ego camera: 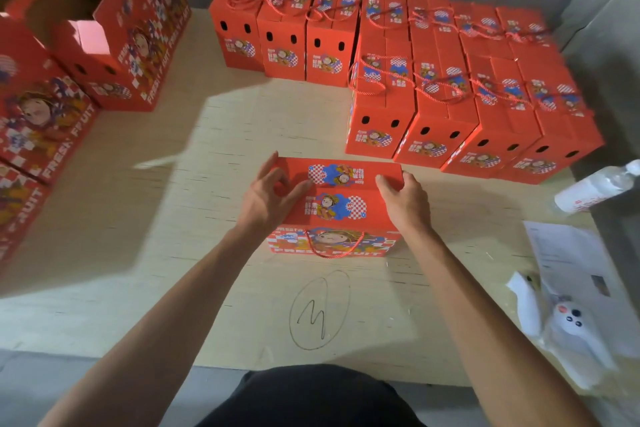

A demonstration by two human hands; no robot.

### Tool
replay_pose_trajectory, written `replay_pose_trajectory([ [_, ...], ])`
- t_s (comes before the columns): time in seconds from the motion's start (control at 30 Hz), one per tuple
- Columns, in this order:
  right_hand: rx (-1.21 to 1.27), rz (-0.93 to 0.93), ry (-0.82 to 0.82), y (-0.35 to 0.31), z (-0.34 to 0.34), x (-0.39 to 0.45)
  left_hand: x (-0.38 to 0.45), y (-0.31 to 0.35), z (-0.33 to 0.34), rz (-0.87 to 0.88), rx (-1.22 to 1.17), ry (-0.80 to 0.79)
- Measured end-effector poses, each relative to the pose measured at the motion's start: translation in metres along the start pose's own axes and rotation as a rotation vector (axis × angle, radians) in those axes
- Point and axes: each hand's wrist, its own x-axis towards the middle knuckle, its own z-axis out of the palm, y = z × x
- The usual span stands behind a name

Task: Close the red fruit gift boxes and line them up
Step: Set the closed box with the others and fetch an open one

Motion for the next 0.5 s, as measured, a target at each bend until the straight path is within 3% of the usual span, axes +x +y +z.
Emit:
replay_pose_trajectory([
  [0.13, 0.069, 0.038, 0.008, 0.001, 0.001, -0.002, 0.0, -0.005, -0.008, -0.063, -0.094, -0.038],
  [0.23, 0.041, 0.023, 0.02, -0.001, 0.001, -0.001, -0.007, -0.006, -0.006, -0.14, -0.415, -0.038],
  [0.3, 0.021, 0.002, 0.026, 0.0, 0.001, -0.001, -0.013, -0.004, 0.002, -0.334, -0.648, -0.014],
  [0.37, -0.017, -0.022, 0.046, 0.001, 0.002, -0.002, -0.015, -0.004, 0.007, -0.47, -0.669, -0.019],
  [0.5, -0.092, -0.082, 0.131, -0.001, 0.005, -0.004, -0.011, -0.007, 0.006, -0.506, -0.644, -0.011],
])
